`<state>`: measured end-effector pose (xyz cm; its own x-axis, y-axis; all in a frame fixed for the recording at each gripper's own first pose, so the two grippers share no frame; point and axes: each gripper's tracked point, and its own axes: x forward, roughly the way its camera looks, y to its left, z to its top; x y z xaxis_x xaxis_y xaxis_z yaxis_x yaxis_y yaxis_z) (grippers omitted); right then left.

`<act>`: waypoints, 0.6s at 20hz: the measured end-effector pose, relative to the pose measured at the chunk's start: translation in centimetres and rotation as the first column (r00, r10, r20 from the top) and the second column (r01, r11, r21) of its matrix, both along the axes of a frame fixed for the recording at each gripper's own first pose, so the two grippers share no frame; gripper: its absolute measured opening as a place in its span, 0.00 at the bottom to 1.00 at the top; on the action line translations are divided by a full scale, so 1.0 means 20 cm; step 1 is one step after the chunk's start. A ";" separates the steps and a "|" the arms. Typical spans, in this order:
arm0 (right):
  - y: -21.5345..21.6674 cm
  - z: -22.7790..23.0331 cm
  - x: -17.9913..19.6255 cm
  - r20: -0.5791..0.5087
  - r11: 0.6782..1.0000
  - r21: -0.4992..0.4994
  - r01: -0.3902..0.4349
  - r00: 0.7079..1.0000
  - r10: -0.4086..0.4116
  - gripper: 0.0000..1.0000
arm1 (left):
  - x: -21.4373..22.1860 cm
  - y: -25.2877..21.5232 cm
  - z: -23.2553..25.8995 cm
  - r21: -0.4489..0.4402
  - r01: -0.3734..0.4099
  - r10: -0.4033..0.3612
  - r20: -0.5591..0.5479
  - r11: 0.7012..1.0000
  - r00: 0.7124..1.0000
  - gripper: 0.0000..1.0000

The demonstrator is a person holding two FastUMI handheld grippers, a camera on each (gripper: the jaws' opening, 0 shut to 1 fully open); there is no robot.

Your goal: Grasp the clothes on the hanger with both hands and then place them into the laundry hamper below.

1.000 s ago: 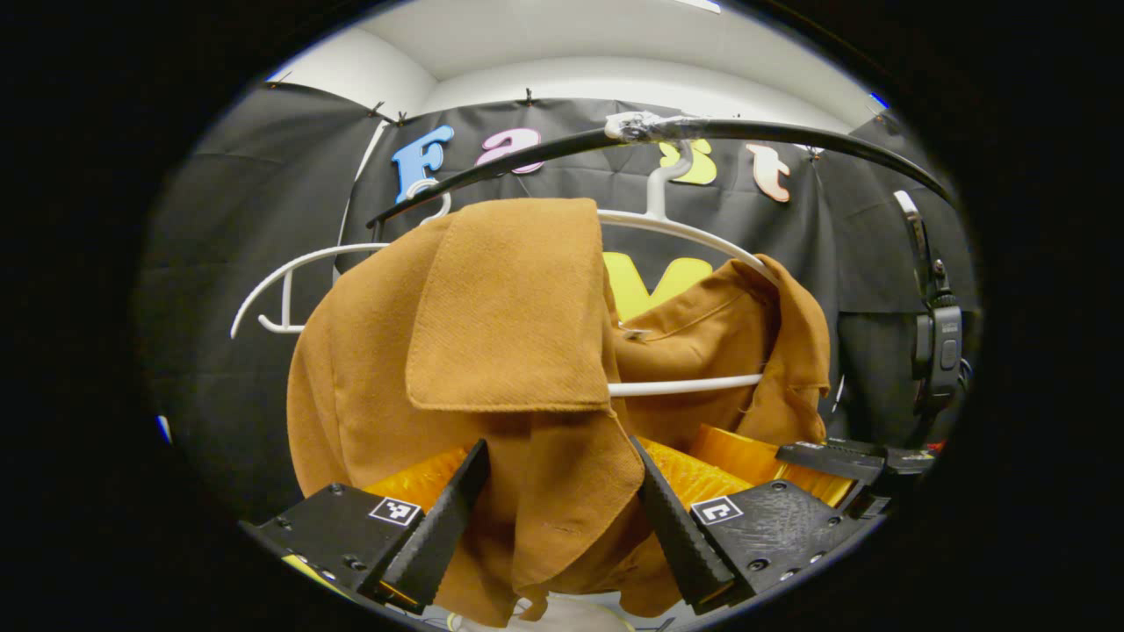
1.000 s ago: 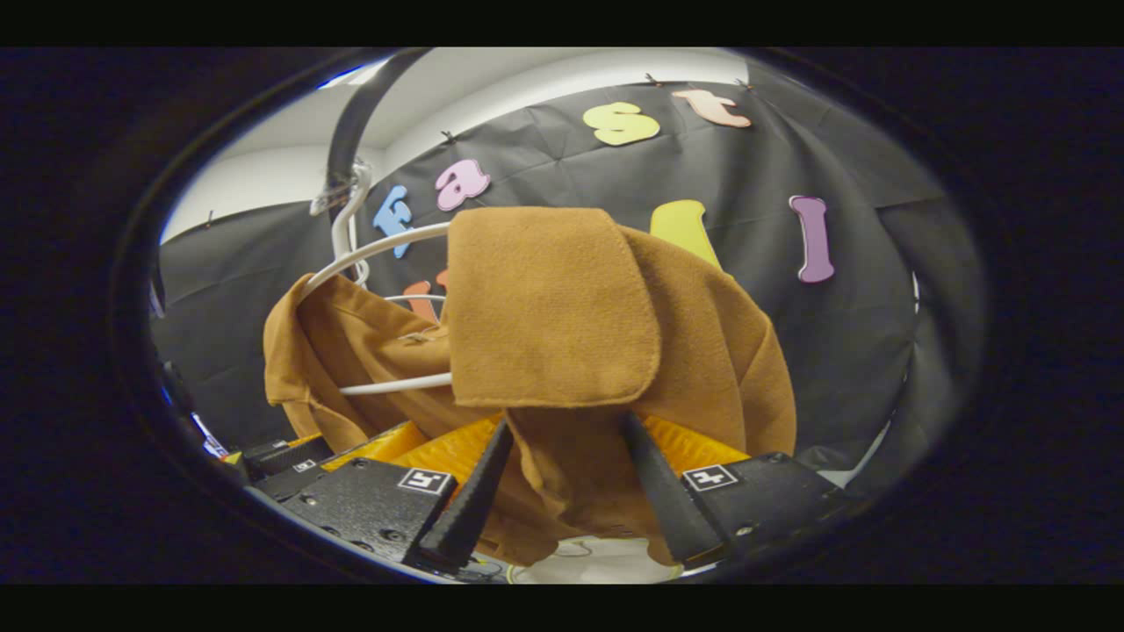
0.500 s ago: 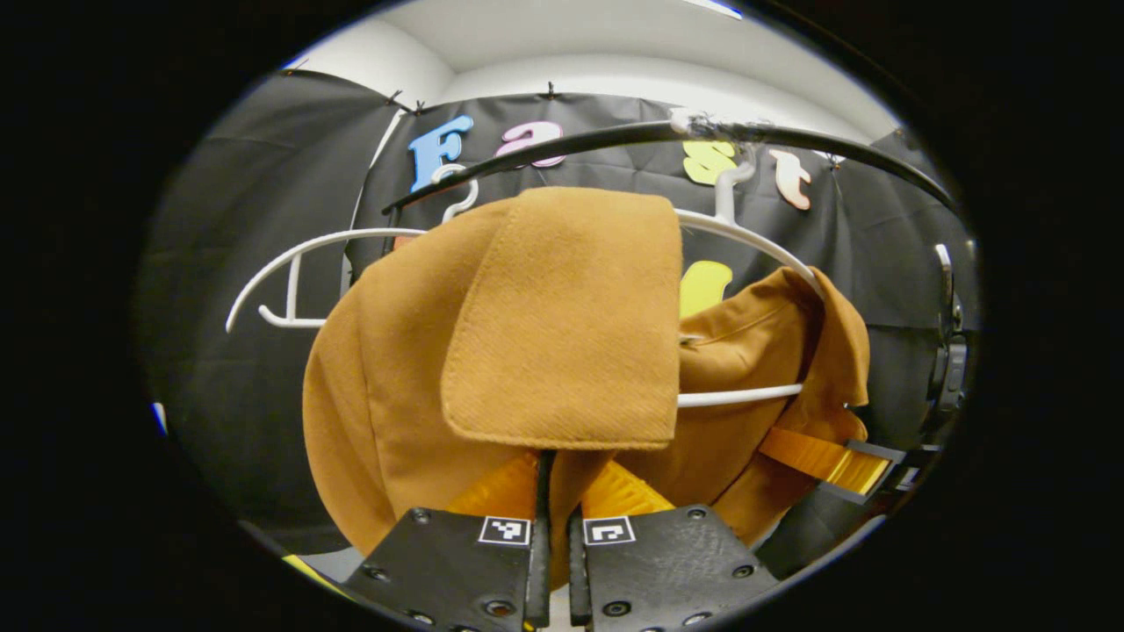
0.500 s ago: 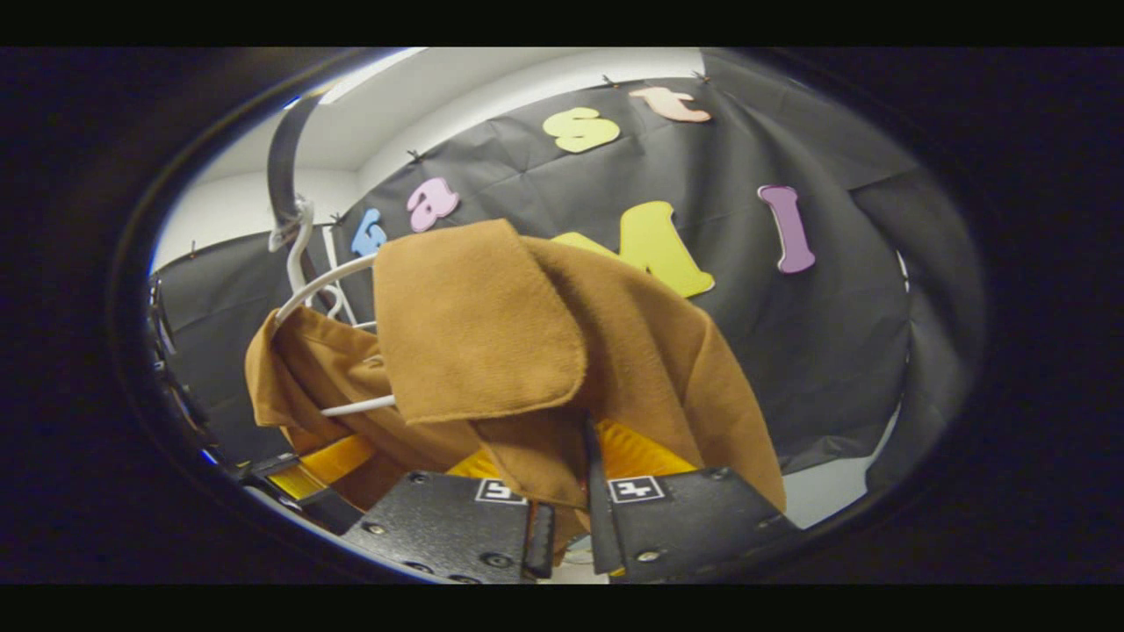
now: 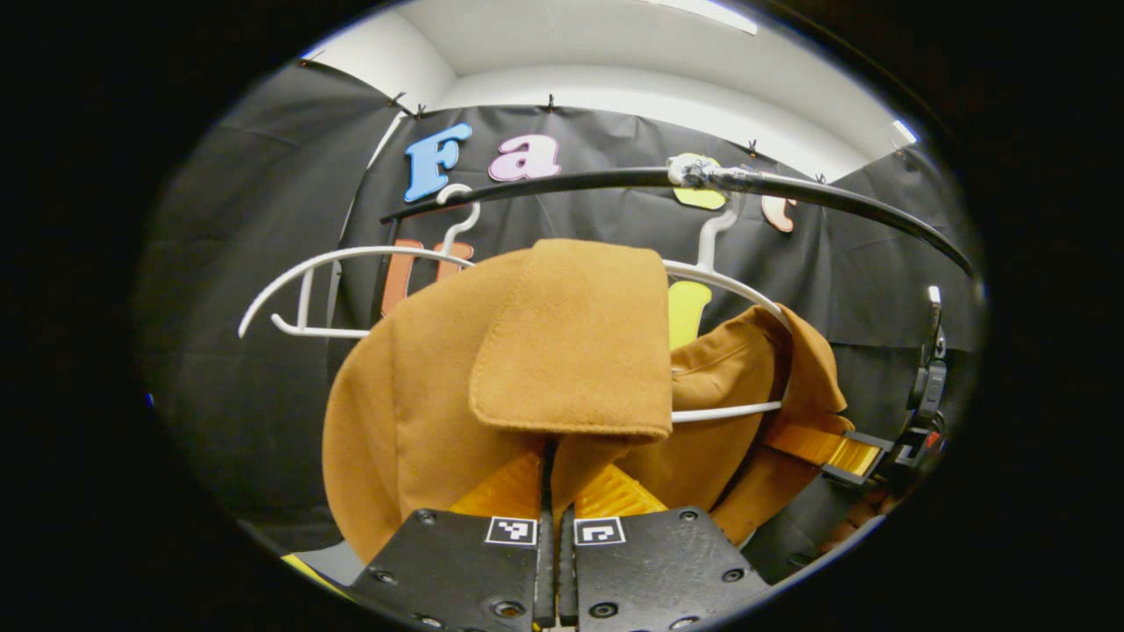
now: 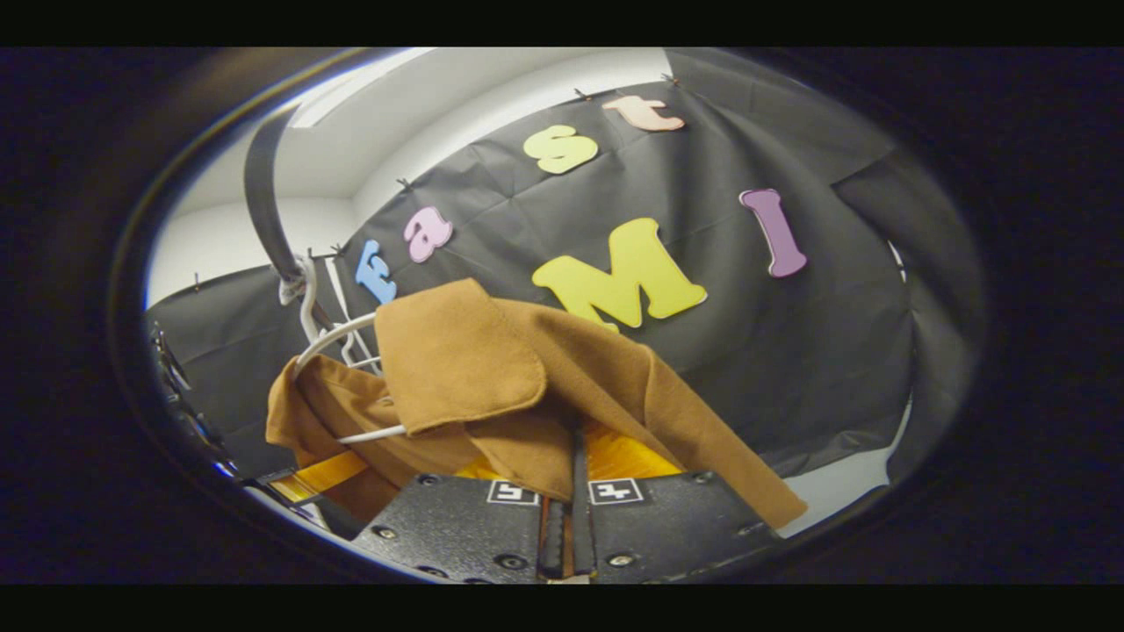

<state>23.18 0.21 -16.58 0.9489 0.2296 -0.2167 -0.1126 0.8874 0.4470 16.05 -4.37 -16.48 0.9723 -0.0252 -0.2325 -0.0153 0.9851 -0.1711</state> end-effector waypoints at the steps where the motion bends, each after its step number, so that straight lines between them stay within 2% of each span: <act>1: -0.02 0.02 0.00 0.007 1.000 0.007 0.006 1.000 -0.006 0.08 | -0.01 0.02 0.03 0.002 -0.010 0.010 0.010 1.000 1.000 0.02; 6: -0.13 0.16 -0.01 0.054 0.998 0.050 0.037 0.998 -0.039 0.07 | -0.05 0.13 0.14 -0.006 -0.055 0.055 0.049 0.998 0.997 0.02; 12: -0.19 0.24 -0.01 0.055 0.988 0.144 0.049 0.997 -0.057 0.08 | -0.08 0.23 0.22 -0.024 -0.099 0.101 0.077 0.995 0.992 0.02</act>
<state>22.89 -3.62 -11.84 0.9707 0.2029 -0.1290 -0.0968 0.8208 0.5629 14.45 0.29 -12.15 0.9852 0.0694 -0.1566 -0.0998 0.9757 -0.1950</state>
